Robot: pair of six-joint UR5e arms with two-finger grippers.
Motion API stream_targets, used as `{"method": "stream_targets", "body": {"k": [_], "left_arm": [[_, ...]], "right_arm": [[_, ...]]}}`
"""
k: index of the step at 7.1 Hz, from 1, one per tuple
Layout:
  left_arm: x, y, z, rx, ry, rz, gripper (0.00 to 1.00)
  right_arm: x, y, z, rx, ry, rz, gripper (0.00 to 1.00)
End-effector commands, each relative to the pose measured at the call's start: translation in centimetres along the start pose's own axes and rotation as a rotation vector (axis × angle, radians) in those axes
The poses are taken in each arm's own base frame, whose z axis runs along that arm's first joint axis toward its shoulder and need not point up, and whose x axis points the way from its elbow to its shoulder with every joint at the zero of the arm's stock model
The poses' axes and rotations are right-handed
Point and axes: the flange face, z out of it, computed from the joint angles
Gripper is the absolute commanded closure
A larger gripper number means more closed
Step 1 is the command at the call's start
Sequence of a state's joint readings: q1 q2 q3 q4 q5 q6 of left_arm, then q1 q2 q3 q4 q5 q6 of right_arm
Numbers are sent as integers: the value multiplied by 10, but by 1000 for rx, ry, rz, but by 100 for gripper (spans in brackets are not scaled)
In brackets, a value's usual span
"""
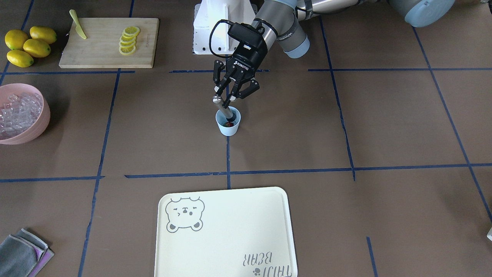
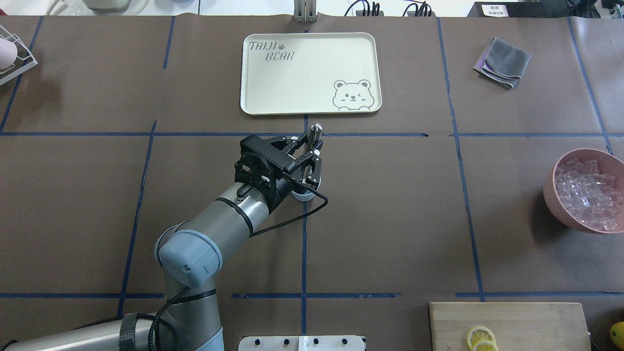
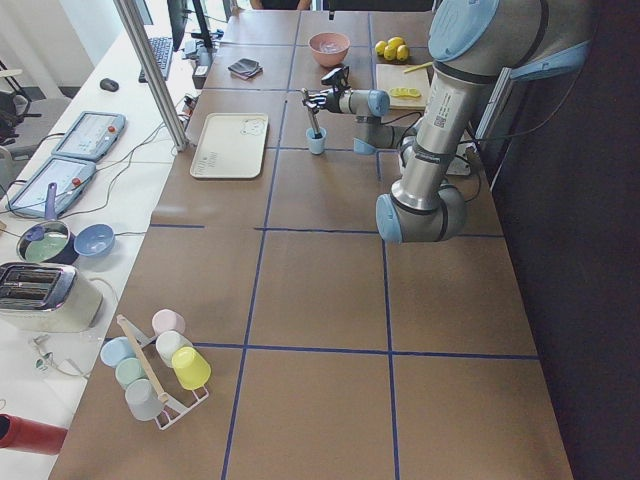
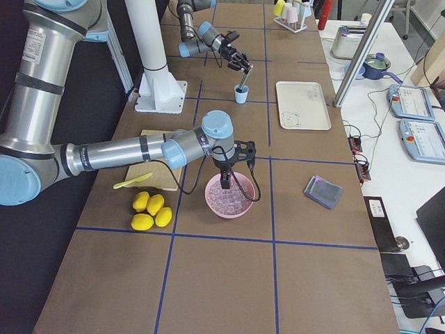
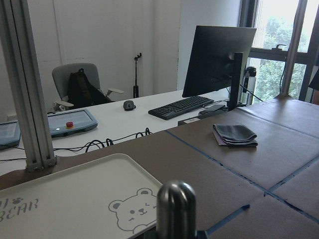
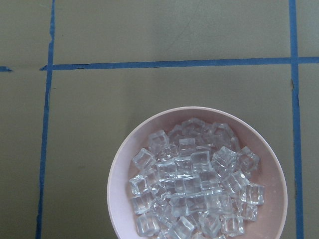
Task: Mash ice and strawberries in cup
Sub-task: 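Press the muddler down into the ice and strawberry with the left gripper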
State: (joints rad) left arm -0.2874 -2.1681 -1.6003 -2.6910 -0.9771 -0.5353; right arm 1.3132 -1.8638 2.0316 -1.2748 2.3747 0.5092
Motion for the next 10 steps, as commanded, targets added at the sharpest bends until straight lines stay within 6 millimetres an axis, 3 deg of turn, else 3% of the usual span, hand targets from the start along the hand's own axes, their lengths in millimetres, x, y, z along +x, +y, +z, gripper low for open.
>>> {"method": "stream_targets", "body": {"k": [1,3,4,6,8,10], "left_arm": [[0,1,0,-1,0,1,100],[6,-4,0,2,6,-3,100],[19,-23,2,28,18,25,100],[23,-41,-4,55,35,37,100],[20,-74,-20,100,54,7,100],[-9,-130,-32,42,-41,87,100]], "right_arm": [[1,0,1,-2,1,1,1],[2,0,2,-3,2,4,1],[2,0,2,-1,3,3,1],[1,0,1,-1,2,2,1],[2,0,2,-1,3,3,1],[2,0,1,0,3,4,1]]}}
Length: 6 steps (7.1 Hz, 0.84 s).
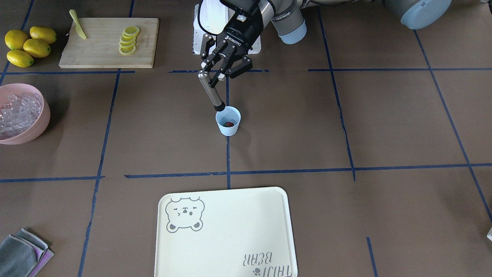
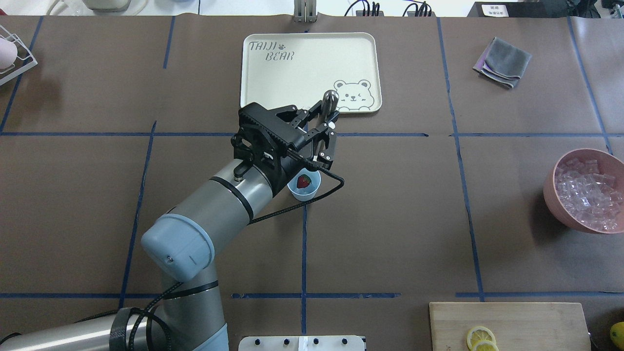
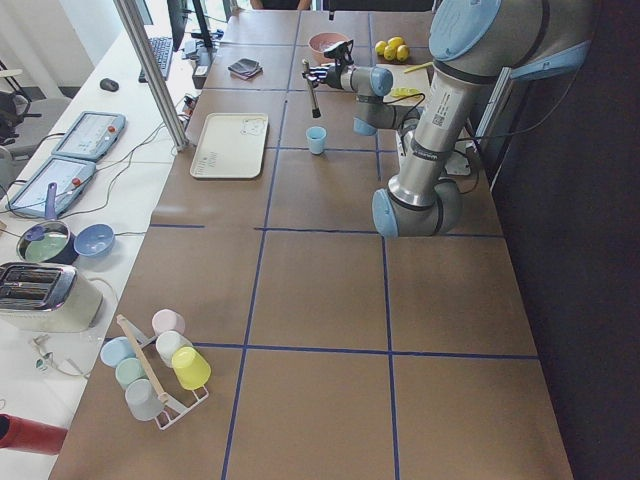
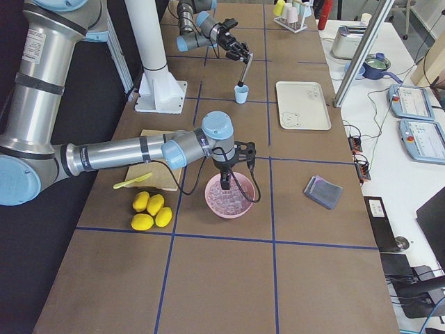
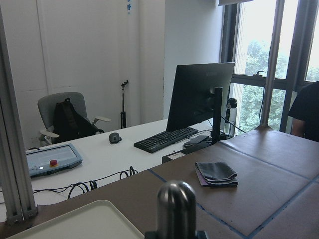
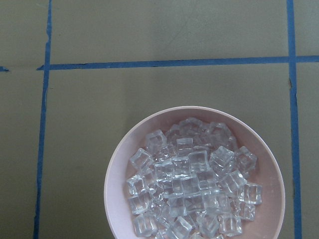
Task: Mash ice and strawberries in cup
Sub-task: 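Lift the muddler out of the cup and withdraw the left arm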
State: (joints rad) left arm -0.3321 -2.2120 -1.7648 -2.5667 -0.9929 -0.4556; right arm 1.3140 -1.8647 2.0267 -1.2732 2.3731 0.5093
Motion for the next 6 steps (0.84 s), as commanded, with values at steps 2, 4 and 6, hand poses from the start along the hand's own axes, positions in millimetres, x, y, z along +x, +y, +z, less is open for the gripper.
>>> {"method": "stream_targets", "body": {"k": [2,4,6], "left_arm": [[-82,-25,-19,-141,-115,112,100],[-158,16,-22,-321,-188,187,100],[-292,-12,-21,-713,-213,88,100]], "right_arm": [[2,1,0,-2,1,2,1],[4,2,2,-6,3,6,1],[7,5,3,-11,7,13,1]]}}
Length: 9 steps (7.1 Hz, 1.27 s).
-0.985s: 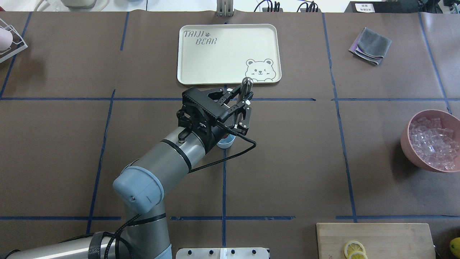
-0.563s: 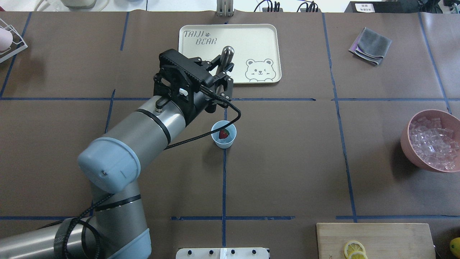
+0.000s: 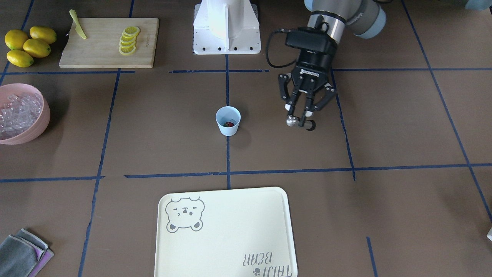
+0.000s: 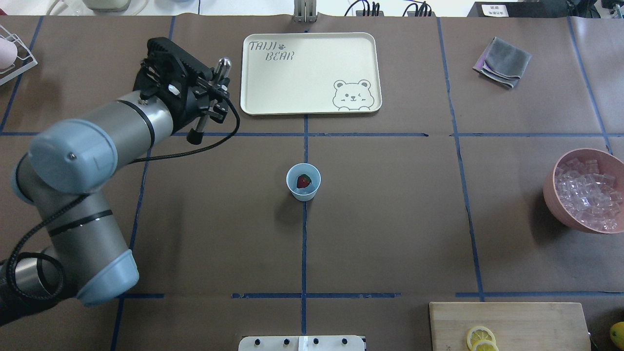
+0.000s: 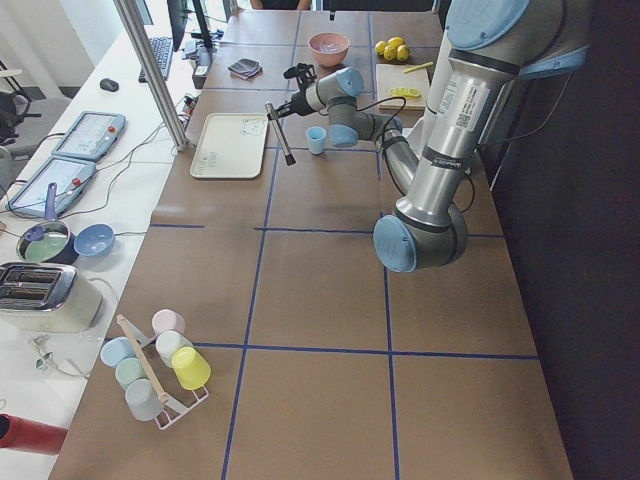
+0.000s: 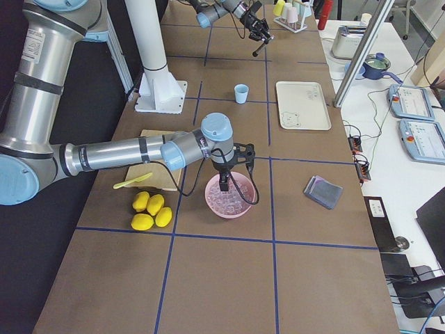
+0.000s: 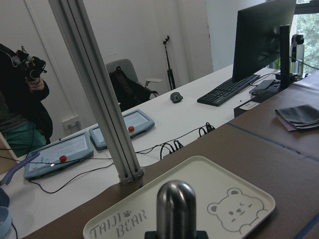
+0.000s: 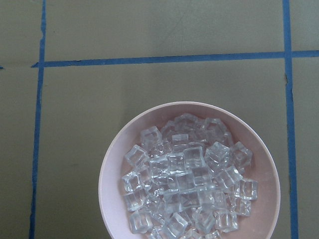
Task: Mash ice and strawberries in cup
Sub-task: 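Lift the muddler out of the cup and withdraw the left arm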
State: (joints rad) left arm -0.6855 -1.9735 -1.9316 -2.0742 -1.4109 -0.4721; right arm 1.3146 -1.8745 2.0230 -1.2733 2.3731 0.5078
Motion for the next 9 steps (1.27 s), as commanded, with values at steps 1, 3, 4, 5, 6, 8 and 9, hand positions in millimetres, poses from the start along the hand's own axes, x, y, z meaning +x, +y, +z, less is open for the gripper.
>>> {"method": "stream_targets", "body": {"k": [1,3,4,5,6,8,9], "left_arm": [[-137,13,3,-417,24,-161,100],[-216,106,-12,-617,-26,-283,100],[-241,171,-11,-732,-61,-332,100],[-264,214,-1,-809,-108,-375,100],[-289,252,17,-879,-152,-414,100],[-315,288,32,-945,-209,-495,100],[-318,297,34,-964,-209,-513,100]], "right_arm": [[2,2,1,-4,1,4,1],[5,4,3,-9,5,11,1],[7,4,4,-11,6,13,1],[8,4,5,-13,7,14,1],[8,4,5,-12,7,13,1],[7,3,4,-11,6,13,1],[7,3,4,-10,6,12,1]]}}
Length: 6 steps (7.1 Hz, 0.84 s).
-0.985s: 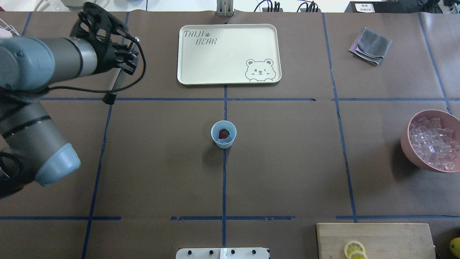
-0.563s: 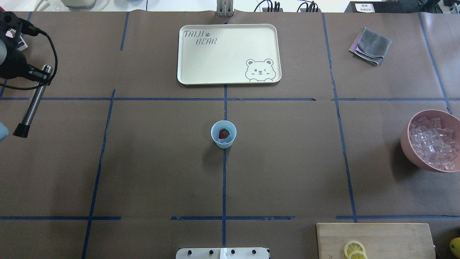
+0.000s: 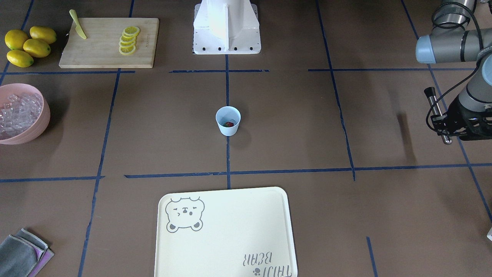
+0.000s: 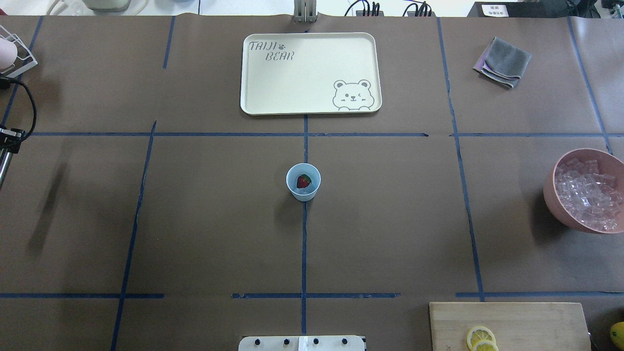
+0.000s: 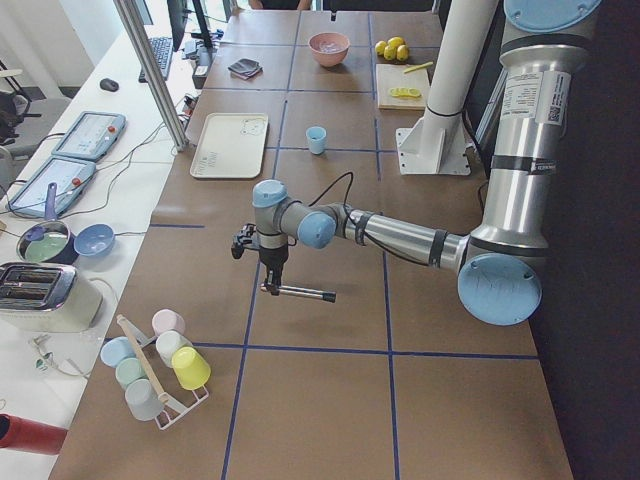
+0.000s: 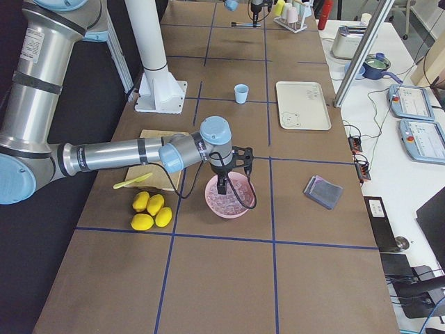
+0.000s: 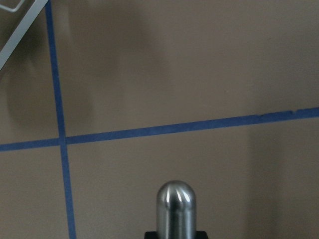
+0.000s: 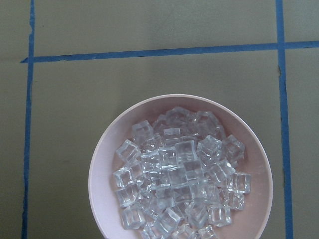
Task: Mash ice and strawberries in cup
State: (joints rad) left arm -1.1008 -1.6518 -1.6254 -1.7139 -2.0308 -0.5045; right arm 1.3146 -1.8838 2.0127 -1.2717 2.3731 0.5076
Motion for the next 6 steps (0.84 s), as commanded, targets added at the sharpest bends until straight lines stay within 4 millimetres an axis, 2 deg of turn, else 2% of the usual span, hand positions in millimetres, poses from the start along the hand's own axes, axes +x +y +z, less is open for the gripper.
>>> {"method": "stream_targets", "body": {"k": [1,3,6], "left_arm": [[-23,3,37,-69,-23,-42,100],[-33,4,56,-66,-21,-40,100],[-36,7,59,-78,-14,-39,100]], "right_arm": [[-1,-1,0,1,-1,-1,1],[0,0,0,0,0,0,1],[0,0,0,0,0,0,1]]}}
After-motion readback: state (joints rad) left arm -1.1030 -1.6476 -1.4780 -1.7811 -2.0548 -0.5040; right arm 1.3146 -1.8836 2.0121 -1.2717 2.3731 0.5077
